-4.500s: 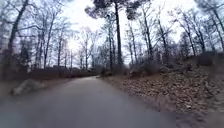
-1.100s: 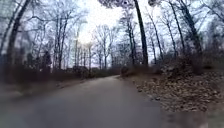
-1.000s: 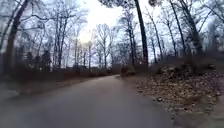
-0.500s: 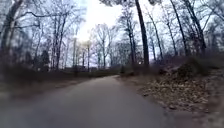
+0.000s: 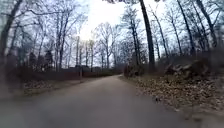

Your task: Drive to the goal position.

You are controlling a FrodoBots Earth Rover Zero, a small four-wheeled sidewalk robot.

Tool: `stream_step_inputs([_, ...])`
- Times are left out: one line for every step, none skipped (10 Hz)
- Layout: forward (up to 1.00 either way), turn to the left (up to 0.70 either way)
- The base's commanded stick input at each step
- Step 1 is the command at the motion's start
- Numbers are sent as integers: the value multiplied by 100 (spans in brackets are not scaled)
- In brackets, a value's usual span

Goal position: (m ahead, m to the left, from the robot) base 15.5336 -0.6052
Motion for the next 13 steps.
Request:
stream_step_inputs([100,0])
stream_step_inputs([100,0])
stream_step_inputs([100,0])
stream_step_inputs([100,0])
stream_step_inputs([100,0])
stream_step_inputs([100,0])
stream_step_inputs([100,2])
stream_step_inputs([100,15])
stream_step_inputs([100,32])
stream_step_inputs([100,40])
stream_step_inputs([100,4])
stream_step_inputs([100,0])
stream_step_inputs([100,0])
